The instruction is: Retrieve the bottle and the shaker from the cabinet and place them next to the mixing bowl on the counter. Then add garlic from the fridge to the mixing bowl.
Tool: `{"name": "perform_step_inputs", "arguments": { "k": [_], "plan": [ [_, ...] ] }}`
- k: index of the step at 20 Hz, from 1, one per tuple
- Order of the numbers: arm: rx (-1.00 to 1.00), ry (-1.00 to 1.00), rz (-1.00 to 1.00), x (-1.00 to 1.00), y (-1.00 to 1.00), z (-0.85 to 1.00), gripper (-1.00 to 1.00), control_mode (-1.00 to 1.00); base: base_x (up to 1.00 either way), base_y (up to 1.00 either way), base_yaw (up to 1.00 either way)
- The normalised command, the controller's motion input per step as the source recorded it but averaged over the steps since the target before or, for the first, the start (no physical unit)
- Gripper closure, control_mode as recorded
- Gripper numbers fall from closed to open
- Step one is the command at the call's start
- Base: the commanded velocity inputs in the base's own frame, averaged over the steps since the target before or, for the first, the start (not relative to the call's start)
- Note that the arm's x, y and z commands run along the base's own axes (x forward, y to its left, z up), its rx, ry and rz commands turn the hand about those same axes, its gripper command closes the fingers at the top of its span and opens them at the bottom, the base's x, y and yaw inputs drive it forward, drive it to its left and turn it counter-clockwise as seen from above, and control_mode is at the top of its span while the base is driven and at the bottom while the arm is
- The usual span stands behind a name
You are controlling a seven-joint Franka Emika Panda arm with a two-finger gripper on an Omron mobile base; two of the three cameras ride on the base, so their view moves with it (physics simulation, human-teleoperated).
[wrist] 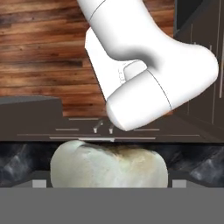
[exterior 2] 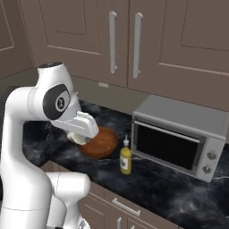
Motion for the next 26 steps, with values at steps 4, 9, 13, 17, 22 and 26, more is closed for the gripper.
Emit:
{"name": "perform_step_inputs", "arguments": {
  "k": [4,9,13,17,22,26],
  "plan": [
    [0.00,0.00,0.03,0.17,0.13,-0.01,1.00,-1.00,0.12,0.08,0.04],
    [0.00,-0.02,0.00,0.38,0.05,-0.46,1.00,-1.00,0.00,0.00,0.00],
    [0.00,0.00,-0.04,0.76,0.28,-0.59,1.00,-1.00,0.00,0.00,0.00],
    [0.01,0.00,-0.09,1.00,0.40,-0.69,1.00,-1.00,0.00,0.00,0.00],
    [0.04,0.00,-0.08,1.00,0.14,-0.50,1.00,-1.00,0.00,0.00,0.00],
    [0.12,0.01,-0.01,0.94,0.00,-0.23,1.00,-1.00,0.00,0.00,0.00]
  ]
}}
